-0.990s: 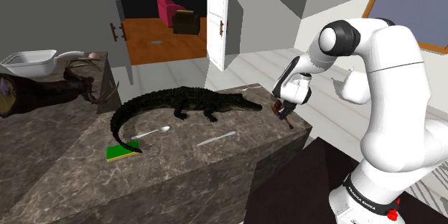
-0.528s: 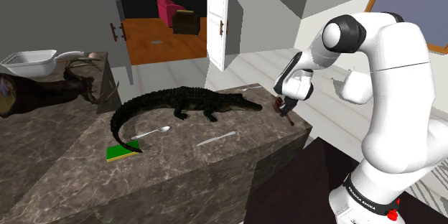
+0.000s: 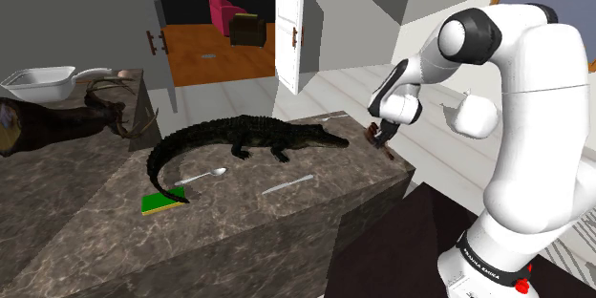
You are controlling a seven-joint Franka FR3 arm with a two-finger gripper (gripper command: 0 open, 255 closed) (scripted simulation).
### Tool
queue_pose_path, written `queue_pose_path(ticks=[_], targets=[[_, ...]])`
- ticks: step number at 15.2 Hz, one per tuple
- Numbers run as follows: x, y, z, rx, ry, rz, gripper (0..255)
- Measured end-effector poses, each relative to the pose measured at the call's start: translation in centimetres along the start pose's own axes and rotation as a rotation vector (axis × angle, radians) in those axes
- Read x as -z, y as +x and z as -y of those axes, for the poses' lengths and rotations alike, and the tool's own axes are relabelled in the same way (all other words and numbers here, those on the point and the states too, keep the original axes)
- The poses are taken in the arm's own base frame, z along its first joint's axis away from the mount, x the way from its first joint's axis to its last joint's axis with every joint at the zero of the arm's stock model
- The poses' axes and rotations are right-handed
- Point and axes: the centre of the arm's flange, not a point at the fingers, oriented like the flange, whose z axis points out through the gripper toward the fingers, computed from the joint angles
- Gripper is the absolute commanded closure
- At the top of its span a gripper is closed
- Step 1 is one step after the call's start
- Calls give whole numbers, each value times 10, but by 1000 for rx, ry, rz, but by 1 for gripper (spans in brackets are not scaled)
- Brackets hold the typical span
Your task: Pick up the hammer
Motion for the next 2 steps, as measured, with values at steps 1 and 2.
queue_pose_path(ticks=[1,2], targets=[[5,1,-1,0,0,0,255],[9,2,-1,0,0,0,255]])
